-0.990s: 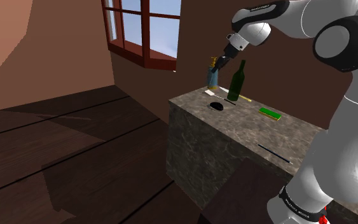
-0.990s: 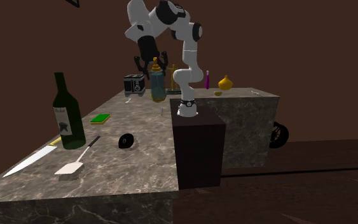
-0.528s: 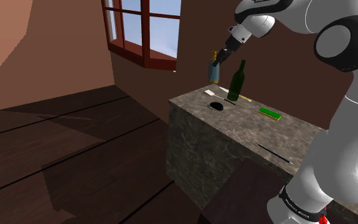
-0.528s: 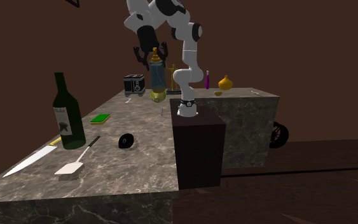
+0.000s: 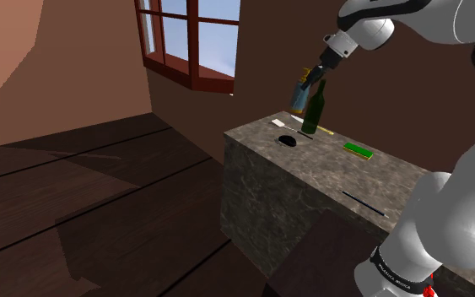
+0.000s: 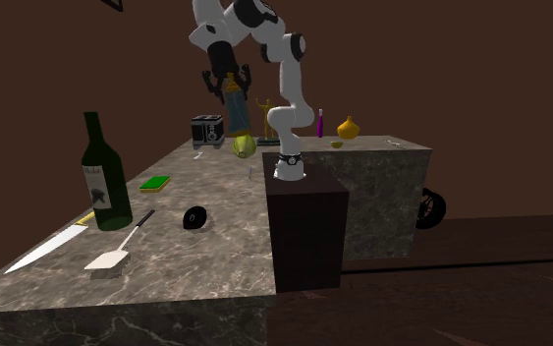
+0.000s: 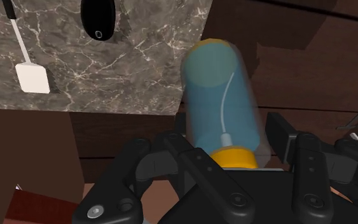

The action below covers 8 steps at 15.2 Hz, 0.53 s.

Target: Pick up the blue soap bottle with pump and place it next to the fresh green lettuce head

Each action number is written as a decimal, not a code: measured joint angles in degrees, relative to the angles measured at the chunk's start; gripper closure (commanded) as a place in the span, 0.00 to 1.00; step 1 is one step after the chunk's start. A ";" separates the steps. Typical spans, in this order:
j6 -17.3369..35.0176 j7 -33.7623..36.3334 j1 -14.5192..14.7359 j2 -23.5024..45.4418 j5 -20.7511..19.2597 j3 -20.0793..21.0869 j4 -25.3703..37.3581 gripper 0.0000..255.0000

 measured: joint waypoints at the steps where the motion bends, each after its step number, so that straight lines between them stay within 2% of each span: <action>1: 0.39 -0.44 -0.46 -1.59 -1.02 -0.12 -1.69 1.00; 8: -1.21 -1.27 -5.71 -14.24 -9.60 0.49 -10.50 1.00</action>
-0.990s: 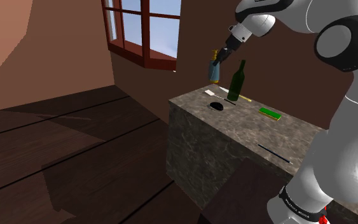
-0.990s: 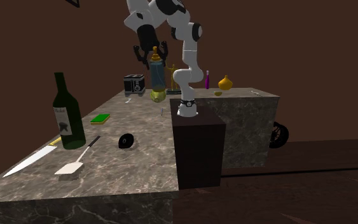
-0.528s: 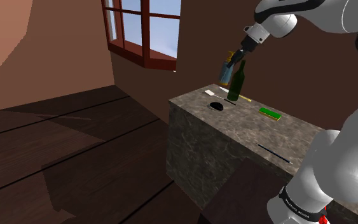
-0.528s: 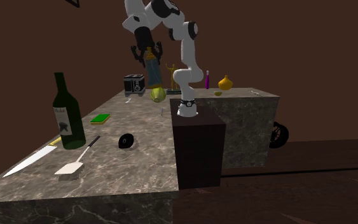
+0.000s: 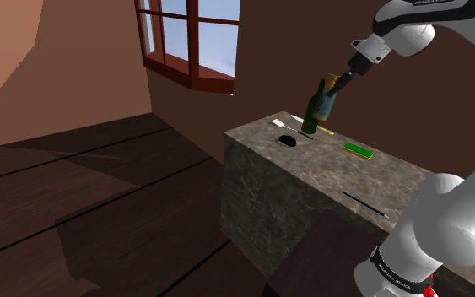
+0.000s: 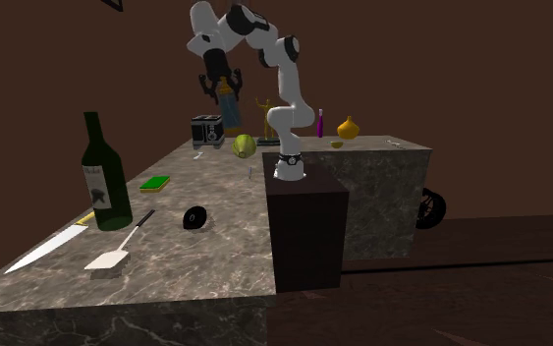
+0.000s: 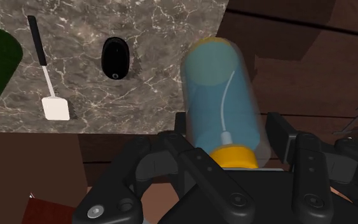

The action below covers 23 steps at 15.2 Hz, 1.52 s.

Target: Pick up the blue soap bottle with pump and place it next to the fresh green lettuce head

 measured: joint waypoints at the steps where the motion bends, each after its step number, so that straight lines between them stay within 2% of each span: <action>1: -0.57 -0.41 -0.81 -1.33 -0.90 -0.14 -0.67 1.00; 6: -3.85 -2.46 -5.48 -8.27 -5.43 -0.59 -4.19 1.00; 12: -9.29 -6.45 -10.53 -14.31 -9.92 -2.85 -5.24 1.00; 17: -14.12 -10.50 -14.33 -18.21 -13.39 -5.43 -4.79 1.00; 23: -20.01 -16.07 -17.27 -20.77 -17.04 -9.76 -1.75 1.00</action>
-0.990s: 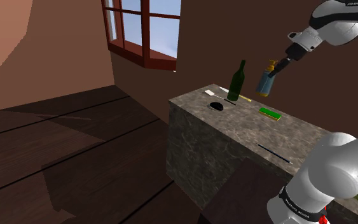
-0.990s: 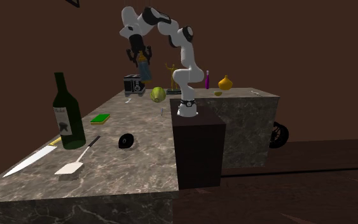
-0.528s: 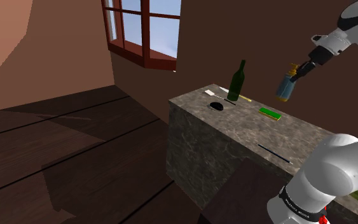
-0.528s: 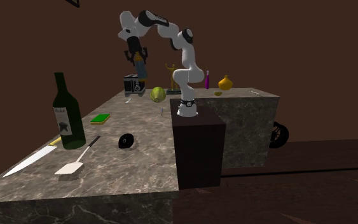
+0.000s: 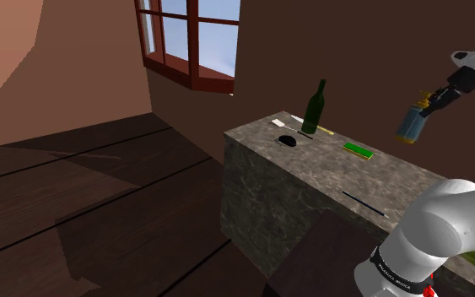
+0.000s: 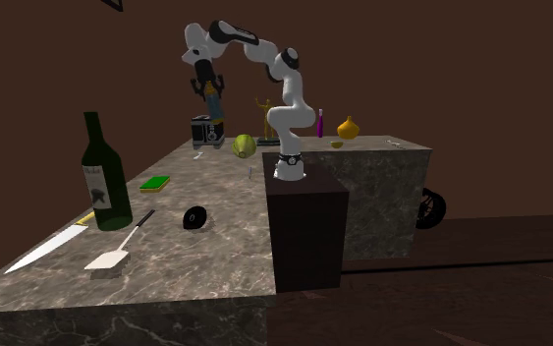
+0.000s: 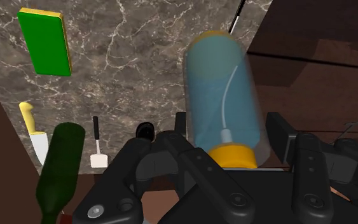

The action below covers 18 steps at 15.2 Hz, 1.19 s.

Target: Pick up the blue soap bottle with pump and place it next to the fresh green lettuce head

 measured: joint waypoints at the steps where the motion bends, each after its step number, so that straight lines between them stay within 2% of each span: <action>1: -0.95 -1.23 0.07 0.12 -0.53 -1.33 1.14 1.00; 5: -4.63 -5.56 -1.12 -1.00 -3.13 -5.01 3.99 1.00; 9: -8.20 -9.59 -0.50 -0.86 -5.09 -9.23 8.56 1.00; 18: -3.30 -11.31 -1.78 -2.37 -7.38 -11.46 2.52 1.00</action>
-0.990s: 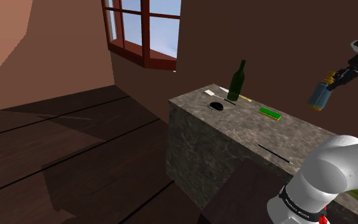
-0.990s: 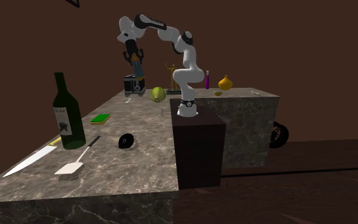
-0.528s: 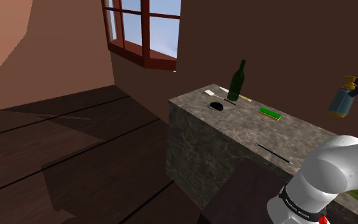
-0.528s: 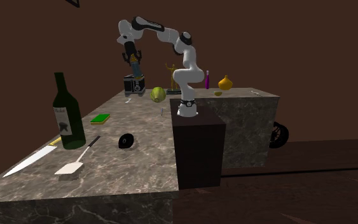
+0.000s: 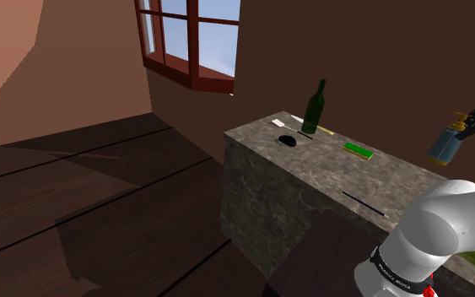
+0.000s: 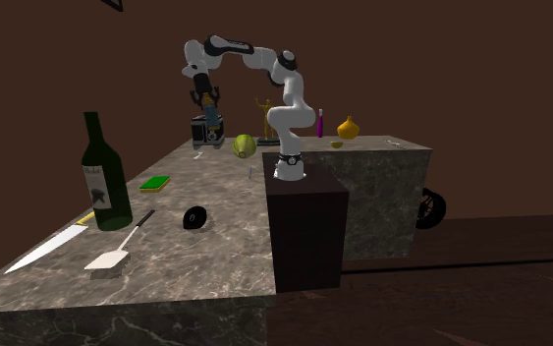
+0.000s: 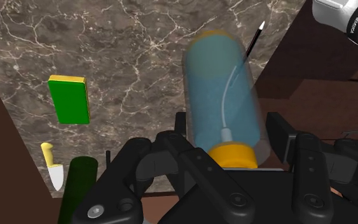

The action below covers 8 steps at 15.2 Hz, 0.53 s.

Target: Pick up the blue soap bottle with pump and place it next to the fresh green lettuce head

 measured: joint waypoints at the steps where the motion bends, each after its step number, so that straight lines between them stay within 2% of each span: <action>1: 0.76 -0.10 -0.15 -0.17 -0.24 -0.24 -0.88 1.00; 8: 5.26 -1.15 0.24 -0.41 -1.76 -3.03 -4.89 1.00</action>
